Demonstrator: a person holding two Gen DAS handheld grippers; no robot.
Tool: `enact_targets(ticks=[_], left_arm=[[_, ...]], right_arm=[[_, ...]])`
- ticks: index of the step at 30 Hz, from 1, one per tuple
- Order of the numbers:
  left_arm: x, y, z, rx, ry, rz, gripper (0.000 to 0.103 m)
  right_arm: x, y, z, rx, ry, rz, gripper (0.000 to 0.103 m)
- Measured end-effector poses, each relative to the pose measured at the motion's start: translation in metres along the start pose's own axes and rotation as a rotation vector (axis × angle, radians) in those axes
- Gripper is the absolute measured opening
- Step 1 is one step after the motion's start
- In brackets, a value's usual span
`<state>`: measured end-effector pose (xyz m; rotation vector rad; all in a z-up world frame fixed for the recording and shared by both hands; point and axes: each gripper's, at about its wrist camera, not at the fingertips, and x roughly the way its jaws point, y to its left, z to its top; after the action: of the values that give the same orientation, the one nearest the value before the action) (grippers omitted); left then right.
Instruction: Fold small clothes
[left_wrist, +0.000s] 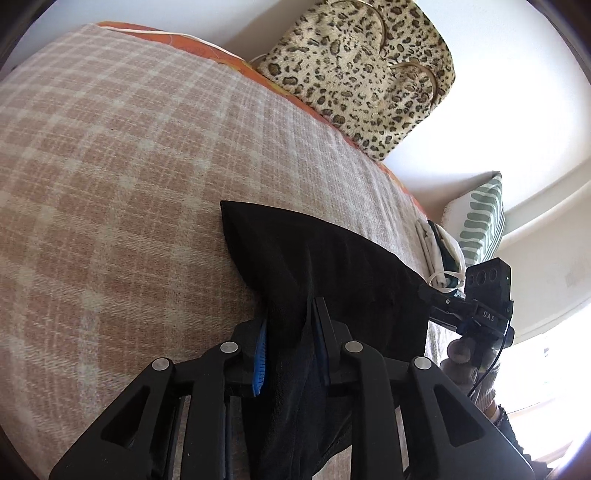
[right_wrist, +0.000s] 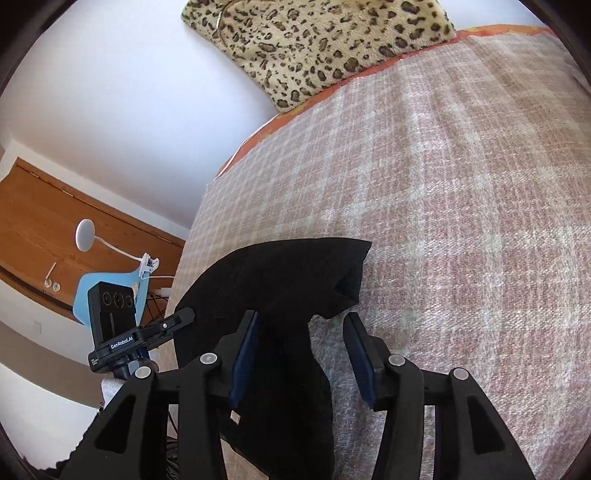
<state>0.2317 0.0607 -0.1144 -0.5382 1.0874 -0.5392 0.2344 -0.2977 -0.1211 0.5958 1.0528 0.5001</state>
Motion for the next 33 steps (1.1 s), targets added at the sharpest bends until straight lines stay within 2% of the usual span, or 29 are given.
enact_targets(ticks=[1, 2, 3, 4, 6, 10, 14, 15, 17, 20, 23, 25, 30, 33], left_arm=[[-0.004, 0.001, -0.003, 0.0, 0.002, -0.009, 0.033], [-0.007, 0.003, -0.005, -0.004, 0.004, -0.013, 0.036], [-0.01, 0.004, -0.01, -0.015, 0.008, -0.015, 0.037], [-0.012, 0.007, -0.015, -0.032, 0.017, -0.028, 0.037], [-0.015, 0.011, -0.025, -0.069, 0.041, -0.056, 0.037], [-0.015, 0.013, -0.042, -0.091, 0.076, -0.068, 0.038], [-0.018, 0.018, -0.052, -0.114, 0.084, -0.095, 0.04], [-0.019, 0.018, -0.053, -0.116, 0.085, -0.104, 0.04], [-0.019, 0.02, -0.056, -0.127, 0.088, -0.125, 0.041], [-0.021, 0.024, -0.059, -0.137, 0.084, -0.153, 0.041], [-0.022, 0.024, -0.061, -0.135, 0.082, -0.159, 0.041], [-0.022, 0.021, -0.063, -0.124, 0.078, -0.156, 0.041], [-0.019, 0.009, -0.07, -0.094, 0.108, -0.16, 0.041], [-0.018, 0.004, -0.076, -0.072, 0.121, -0.164, 0.041]], right_arm=[[-0.003, -0.006, 0.002, 0.022, -0.011, 0.012, 0.051], [-0.005, -0.013, 0.005, 0.05, -0.018, 0.031, 0.056], [-0.005, -0.021, 0.007, 0.086, -0.019, 0.053, 0.065], [-0.003, -0.029, 0.01, 0.125, -0.014, 0.079, 0.067], [0.002, -0.04, 0.014, 0.183, -0.012, 0.121, 0.062], [0.02, -0.032, 0.026, 0.198, 0.004, 0.185, 0.062], [0.045, -0.023, 0.031, 0.2, 0.028, 0.2, 0.044], [0.05, -0.02, 0.031, 0.194, 0.031, 0.198, 0.041], [0.059, -0.013, 0.031, 0.173, 0.027, 0.181, 0.027], [0.058, 0.015, 0.029, 0.051, -0.006, 0.117, 0.01], [0.041, 0.056, 0.029, -0.167, -0.088, 0.054, 0.006], [0.034, 0.065, 0.03, -0.244, -0.121, -0.003, 0.006], [0.054, 0.014, 0.032, -0.091, -0.05, -0.076, 0.006], [0.056, -0.006, 0.03, -0.017, -0.022, -0.015, 0.009]])
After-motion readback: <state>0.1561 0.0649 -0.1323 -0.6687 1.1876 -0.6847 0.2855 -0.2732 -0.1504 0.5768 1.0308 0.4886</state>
